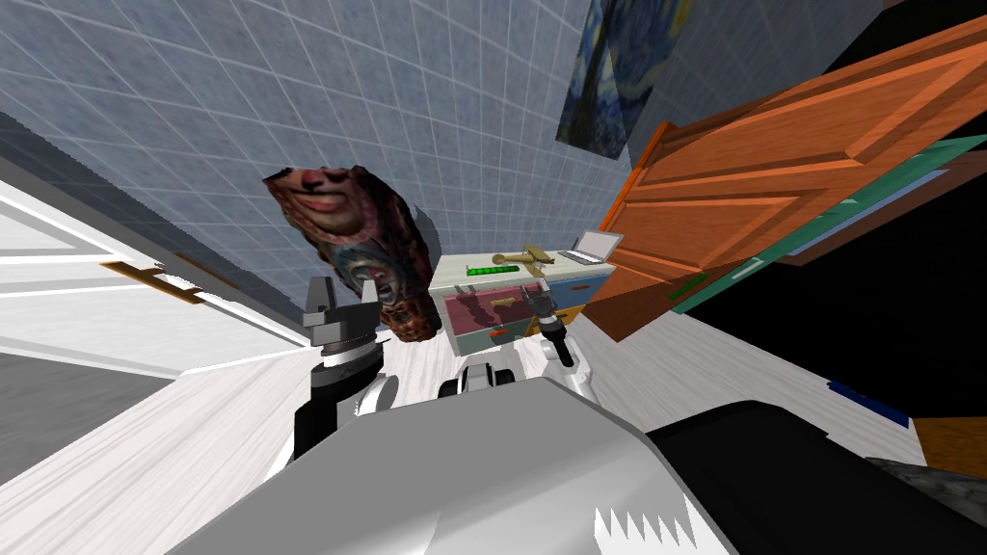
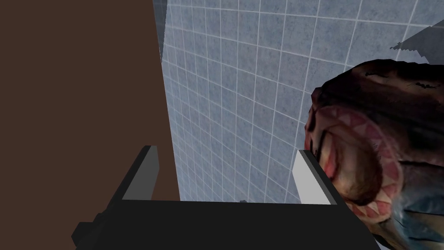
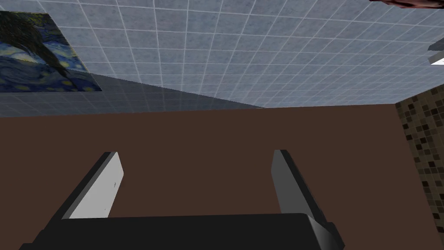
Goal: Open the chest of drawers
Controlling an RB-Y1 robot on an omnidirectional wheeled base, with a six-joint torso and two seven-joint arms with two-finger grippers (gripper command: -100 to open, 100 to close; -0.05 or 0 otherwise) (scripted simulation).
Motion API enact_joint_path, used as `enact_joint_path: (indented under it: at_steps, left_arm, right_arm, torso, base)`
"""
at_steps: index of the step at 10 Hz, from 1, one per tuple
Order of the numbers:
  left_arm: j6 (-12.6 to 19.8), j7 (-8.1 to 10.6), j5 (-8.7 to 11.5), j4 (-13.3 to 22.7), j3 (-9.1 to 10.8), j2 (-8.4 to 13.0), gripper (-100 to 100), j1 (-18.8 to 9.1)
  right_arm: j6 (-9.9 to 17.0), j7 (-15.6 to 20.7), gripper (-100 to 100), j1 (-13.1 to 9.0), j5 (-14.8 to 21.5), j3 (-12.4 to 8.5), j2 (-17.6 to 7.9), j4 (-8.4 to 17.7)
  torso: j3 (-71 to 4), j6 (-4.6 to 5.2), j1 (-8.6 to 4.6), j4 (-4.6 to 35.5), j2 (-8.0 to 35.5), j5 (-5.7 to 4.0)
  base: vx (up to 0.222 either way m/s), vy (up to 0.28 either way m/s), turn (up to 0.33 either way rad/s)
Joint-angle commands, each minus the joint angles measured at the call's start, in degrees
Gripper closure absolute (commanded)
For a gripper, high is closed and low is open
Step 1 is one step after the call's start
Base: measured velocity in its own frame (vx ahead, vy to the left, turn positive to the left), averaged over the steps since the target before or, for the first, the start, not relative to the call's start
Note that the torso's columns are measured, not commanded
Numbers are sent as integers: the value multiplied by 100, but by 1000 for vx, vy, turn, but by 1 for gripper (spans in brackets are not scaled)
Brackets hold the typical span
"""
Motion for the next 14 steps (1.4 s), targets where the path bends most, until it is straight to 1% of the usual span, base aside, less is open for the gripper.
enact_joint_path:
  at_steps: [1,3,4,6,7,9,10,12,13,14]
  left_arm:
    - [0,0,0,0,0,0,0,0]
    - [0,0,0,0,0,0,0,0]
    - [0,0,0,0,0,0,0,0]
    - [0,0,0,0,0,0,0,0]
    - [0,0,0,0,0,0,0,0]
    - [0,0,0,0,0,0,0,0]
    - [0,0,0,0,0,0,0,0]
    - [0,0,0,0,0,0,0,0]
    - [0,0,0,0,0,0,0,0]
    - [0,0,0,0,0,0,0,0]
  right_arm:
    - [-73,452,-100,-59,223,-87,0,199]
    - [-73,780,-100,-59,223,-87,0,199]
    - [-123,949,-100,-118,418,-166,-7,382]
    - [-123,1258,-100,-118,418,-166,-7,382]
    - [-166,1436,-100,-172,614,-245,-16,572]
    - [-166,1727,-100,-172,614,-245,-16,572]
    - [-203,1904,-100,-223,809,-323,-26,768]
    - [-203,2186,-100,-223,809,-323,-26,768]
    - [-233,2385,-100,-270,1002,-400,-36,968]
    - [-233,2537,-100,-270,1002,-400,-36,968]
  torso:
    - [1,0,-12,0,2,-3]
    - [-2,0,-3,-1,-2,-1]
    - [3,0,-11,1,5,-3]
    - [-1,0,-2,0,-2,-1]
    - [0,0,-9,0,1,-2]
    - [-1,0,-1,-1,-2,0]
    - [2,0,-10,1,4,-3]
    - [-1,0,-4,0,-1,-1]
    - [1,0,-12,1,3,-3]
    - [0,1,-4,0,-1,-3]
  base:
    - [37,52,-12]
    - [20,41,-7]
    - [19,49,-20]
    - [23,42,-5]
    - [27,53,-20]
    - [20,45,-7]
    - [21,52,-20]
    - [19,35,-7]
    - [24,41,-23]
    - [23,47,-19]
